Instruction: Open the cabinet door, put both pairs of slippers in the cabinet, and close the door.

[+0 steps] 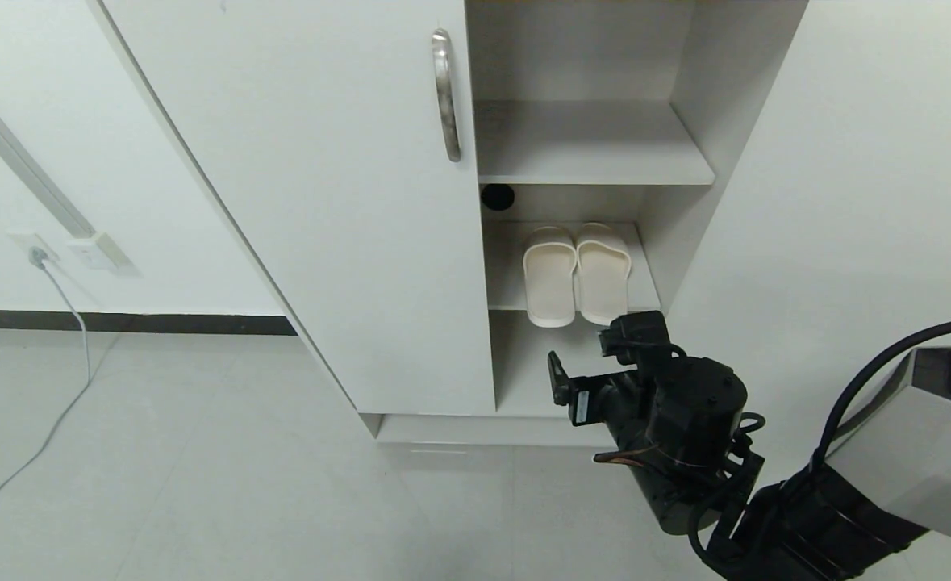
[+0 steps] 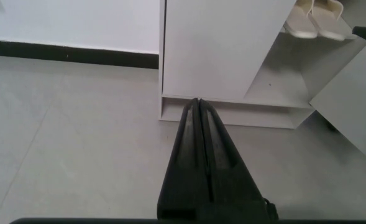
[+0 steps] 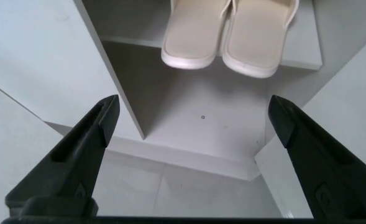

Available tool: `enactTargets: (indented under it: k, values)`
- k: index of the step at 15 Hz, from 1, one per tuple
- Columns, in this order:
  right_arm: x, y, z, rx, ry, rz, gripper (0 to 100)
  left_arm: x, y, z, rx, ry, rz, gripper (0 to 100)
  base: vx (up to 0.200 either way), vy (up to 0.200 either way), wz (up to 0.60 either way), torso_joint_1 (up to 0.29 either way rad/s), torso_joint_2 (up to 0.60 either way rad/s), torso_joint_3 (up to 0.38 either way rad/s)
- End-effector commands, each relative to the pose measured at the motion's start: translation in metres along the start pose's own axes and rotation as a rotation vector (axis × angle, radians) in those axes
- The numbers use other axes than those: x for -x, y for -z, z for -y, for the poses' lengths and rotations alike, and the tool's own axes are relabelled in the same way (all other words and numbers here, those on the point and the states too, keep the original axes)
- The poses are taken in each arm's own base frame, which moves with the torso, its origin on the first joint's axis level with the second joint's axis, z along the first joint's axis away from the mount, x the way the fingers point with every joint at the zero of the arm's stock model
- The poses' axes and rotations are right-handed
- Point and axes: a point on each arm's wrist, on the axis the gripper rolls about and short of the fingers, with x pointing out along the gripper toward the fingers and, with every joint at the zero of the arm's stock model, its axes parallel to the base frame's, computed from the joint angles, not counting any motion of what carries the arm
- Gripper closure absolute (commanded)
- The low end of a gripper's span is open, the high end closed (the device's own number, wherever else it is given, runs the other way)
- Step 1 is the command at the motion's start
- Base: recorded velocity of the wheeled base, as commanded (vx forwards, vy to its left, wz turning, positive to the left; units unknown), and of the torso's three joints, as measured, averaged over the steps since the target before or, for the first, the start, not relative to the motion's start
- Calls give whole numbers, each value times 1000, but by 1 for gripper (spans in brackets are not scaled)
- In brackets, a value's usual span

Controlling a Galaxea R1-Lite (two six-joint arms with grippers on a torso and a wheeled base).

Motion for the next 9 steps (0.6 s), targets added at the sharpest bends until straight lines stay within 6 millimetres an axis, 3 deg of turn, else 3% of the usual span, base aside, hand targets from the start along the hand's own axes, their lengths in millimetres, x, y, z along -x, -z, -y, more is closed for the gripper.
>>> enactTargets:
  k: [1,9]
  values:
    - [0,1,0,4,0,-3,0,0,0,0,-1,-1,-1,100,0,0,0,0,0,0]
    - [-1,6,0,15,-2,-15,0,0,0,0,-1,1,-3,100,0,0,0,1,1,156]
